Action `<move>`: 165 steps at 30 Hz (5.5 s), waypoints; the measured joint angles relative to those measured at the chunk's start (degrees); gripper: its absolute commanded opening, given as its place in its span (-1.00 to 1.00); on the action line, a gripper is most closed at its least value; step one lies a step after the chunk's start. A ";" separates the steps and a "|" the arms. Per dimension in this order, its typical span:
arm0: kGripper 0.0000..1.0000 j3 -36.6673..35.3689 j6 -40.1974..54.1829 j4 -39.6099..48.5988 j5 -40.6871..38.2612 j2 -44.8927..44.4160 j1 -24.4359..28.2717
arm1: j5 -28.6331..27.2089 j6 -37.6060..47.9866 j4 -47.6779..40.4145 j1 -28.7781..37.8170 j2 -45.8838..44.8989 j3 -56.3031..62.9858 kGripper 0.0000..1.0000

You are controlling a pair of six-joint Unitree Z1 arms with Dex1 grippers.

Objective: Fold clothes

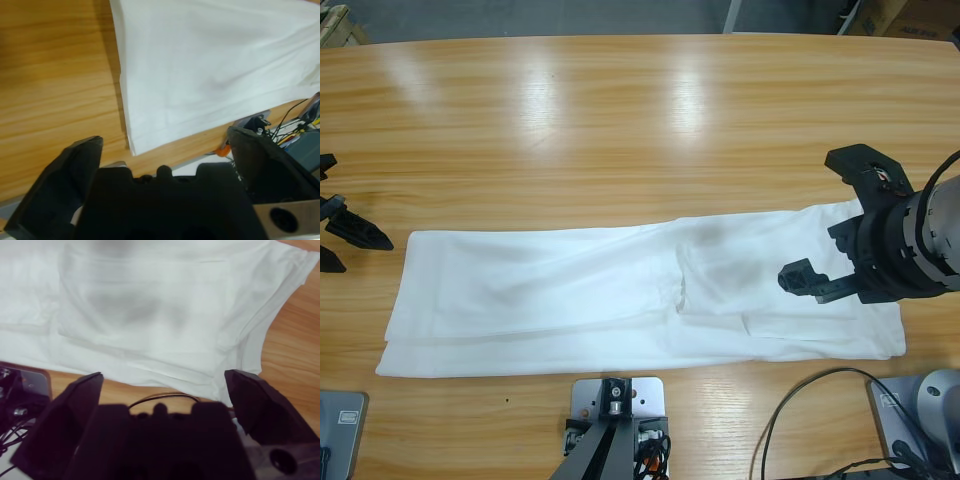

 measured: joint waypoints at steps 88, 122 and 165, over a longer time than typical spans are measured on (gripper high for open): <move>0.75 -8.92 10.65 -7.59 -10.05 14.18 13.17 | 6.29 -20.95 5.54 -17.74 1.67 -7.67 1.00; 0.57 -8.76 12.40 -9.22 -9.59 22.17 6.95 | 5.89 -19.01 3.29 -17.74 2.34 -7.74 1.00; -1.00 -4.11 -7.52 -10.69 -1.24 7.90 -1.16 | 5.89 -17.89 1.37 -17.74 2.34 -6.19 1.00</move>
